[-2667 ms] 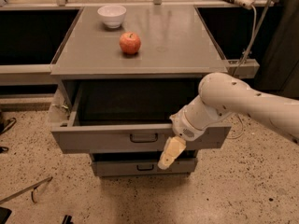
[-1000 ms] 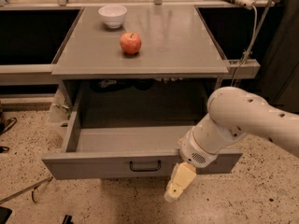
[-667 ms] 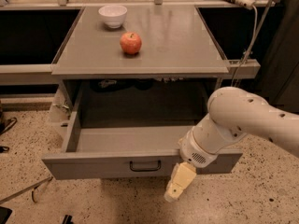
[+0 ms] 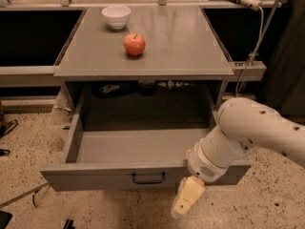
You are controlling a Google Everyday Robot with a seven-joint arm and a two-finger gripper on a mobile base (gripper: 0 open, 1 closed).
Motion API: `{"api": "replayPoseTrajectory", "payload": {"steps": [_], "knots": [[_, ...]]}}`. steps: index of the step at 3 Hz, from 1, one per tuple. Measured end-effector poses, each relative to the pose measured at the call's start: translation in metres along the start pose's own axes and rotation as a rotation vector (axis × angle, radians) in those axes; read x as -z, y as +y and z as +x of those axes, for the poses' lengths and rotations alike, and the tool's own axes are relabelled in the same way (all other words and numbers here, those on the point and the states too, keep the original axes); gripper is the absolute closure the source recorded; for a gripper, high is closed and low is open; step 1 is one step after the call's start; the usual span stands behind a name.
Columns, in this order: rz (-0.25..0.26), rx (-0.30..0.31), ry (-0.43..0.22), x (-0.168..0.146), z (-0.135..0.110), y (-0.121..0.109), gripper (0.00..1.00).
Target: Open top drawer
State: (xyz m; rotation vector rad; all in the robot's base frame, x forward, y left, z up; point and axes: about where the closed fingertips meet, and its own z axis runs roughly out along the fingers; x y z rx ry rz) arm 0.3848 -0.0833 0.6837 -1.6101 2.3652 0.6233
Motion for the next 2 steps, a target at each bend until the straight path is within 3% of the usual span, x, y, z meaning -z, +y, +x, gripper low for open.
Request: {"api": "replayPoseTrajectory", "payload": {"steps": [2], "knots": [[-0.037, -0.061, -0.006, 0.008, 0.026, 0.058, 0.00]]}}
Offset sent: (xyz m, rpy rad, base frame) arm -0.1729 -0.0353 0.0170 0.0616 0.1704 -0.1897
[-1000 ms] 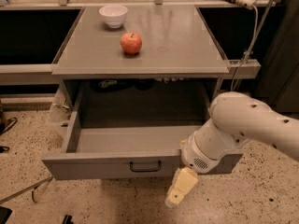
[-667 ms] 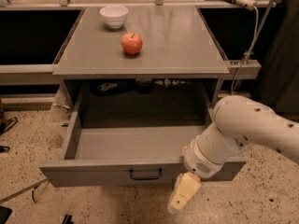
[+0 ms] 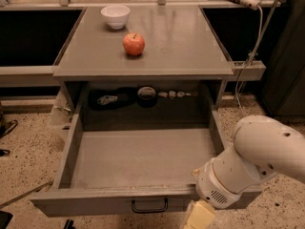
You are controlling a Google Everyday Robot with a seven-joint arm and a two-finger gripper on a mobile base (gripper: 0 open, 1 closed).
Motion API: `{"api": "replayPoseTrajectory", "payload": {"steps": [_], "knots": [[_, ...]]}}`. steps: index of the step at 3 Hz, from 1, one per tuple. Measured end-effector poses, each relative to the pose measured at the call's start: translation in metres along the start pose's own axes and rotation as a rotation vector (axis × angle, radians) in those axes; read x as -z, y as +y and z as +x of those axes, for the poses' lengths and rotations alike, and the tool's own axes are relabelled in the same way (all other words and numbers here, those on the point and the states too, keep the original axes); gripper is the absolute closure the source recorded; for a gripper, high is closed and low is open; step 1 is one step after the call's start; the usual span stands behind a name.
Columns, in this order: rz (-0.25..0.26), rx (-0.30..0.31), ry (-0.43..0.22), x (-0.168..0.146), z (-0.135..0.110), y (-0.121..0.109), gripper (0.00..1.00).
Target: Open top drawer
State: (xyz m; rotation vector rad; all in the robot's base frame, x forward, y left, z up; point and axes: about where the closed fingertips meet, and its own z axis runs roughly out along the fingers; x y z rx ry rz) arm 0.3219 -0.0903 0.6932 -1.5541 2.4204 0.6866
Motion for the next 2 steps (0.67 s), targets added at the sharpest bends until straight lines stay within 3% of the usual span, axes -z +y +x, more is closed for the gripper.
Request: {"api": "replayPoseTrajectory", "payload": {"steps": [1, 2], "knots": [[0.000, 0.000, 0.000, 0.000, 0.000, 0.000, 0.00], [-0.055, -0.015, -0.008, -0.008, 0.015, 0.021, 0.00]]}}
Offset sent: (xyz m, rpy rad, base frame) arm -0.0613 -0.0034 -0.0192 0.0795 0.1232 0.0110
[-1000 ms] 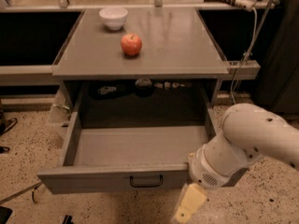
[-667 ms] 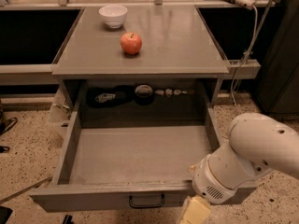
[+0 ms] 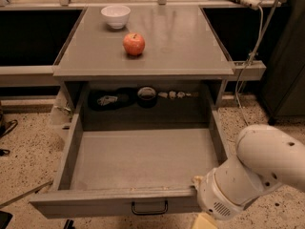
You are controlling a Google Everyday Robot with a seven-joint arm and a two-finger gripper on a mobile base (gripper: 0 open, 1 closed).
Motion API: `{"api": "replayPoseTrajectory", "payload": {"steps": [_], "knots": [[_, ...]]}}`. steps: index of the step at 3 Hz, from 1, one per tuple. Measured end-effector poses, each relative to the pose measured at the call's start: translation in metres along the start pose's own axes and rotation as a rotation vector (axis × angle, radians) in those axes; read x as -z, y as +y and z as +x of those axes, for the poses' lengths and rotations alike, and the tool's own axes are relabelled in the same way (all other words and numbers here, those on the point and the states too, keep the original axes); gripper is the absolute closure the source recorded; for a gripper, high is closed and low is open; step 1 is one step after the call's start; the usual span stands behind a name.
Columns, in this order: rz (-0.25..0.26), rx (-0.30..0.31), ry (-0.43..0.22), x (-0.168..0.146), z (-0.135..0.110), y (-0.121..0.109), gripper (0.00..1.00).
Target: Open top drawer
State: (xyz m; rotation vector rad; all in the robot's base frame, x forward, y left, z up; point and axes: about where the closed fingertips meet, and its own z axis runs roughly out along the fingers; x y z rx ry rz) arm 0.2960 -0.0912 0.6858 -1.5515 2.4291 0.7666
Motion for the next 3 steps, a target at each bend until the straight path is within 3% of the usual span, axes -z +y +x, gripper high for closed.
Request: {"api": "replayPoseTrajectory", "payload": {"steps": [1, 2, 3], "knots": [[-0.010, -0.001, -0.001, -0.001, 0.002, 0.005, 0.00], [-0.031, -0.052, -0.020, 0.000, 0.022, 0.035, 0.00], [-0.031, -0.052, -0.020, 0.000, 0.022, 0.035, 0.00]]}}
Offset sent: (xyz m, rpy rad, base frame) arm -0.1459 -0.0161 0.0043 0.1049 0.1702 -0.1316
